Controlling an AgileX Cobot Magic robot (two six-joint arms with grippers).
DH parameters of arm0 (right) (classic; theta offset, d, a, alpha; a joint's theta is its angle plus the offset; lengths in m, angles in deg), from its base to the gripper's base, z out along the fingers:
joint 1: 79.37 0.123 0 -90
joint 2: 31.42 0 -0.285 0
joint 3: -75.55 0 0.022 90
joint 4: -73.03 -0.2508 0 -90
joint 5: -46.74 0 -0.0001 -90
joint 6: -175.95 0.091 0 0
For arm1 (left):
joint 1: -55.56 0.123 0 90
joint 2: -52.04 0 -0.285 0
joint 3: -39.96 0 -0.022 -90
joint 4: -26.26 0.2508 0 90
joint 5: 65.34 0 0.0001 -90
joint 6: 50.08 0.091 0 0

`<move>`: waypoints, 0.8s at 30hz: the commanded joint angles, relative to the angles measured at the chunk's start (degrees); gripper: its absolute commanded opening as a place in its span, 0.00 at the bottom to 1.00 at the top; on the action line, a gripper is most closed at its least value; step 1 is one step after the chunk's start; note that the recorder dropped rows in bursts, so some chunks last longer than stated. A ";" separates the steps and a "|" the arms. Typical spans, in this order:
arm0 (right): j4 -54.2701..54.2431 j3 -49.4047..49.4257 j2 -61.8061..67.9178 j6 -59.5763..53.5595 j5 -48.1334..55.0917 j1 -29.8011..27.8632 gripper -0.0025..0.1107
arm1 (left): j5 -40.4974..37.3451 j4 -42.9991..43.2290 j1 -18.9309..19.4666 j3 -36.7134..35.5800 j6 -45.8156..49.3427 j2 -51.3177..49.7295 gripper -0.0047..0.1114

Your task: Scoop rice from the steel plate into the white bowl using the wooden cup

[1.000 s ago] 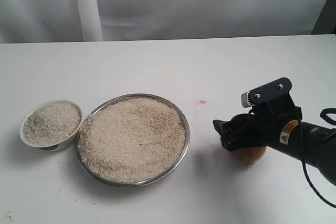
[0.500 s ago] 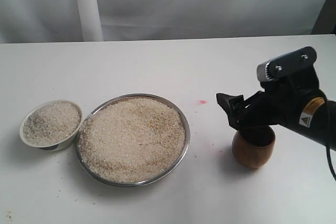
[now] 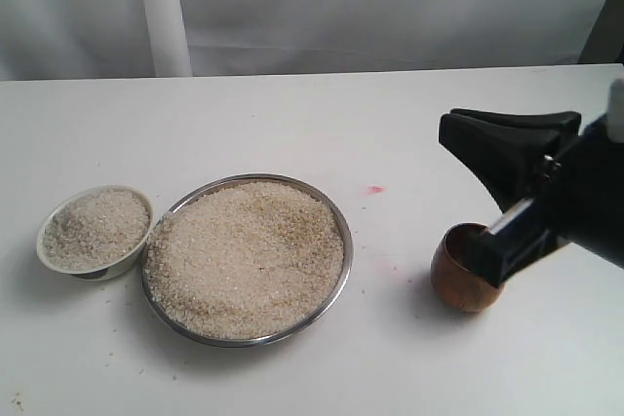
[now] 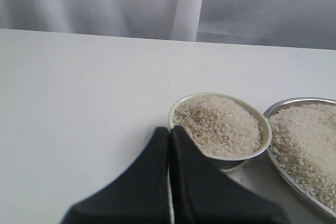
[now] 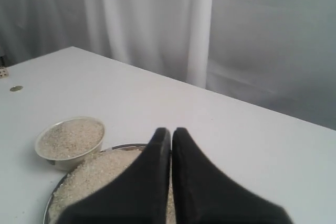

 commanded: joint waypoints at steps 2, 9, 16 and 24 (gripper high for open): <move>-2.05 4.82 -6.45 0.36 0.81 0.85 0.02 | 0.38 -0.28 0.08 0.16 -0.37 -0.07 0.04; -10.47 6.47 -8.44 0.36 0.68 0.85 0.02 | 0.38 -0.28 0.08 0.16 -0.25 -0.07 0.04; -10.46 6.47 -8.25 0.36 0.68 0.85 0.02 | 0.38 -0.28 0.08 0.16 -0.25 -0.07 0.04; -10.46 6.56 -9.02 0.36 1.86 1.38 0.02 | 0.38 -0.28 0.08 0.16 -0.38 -0.07 0.04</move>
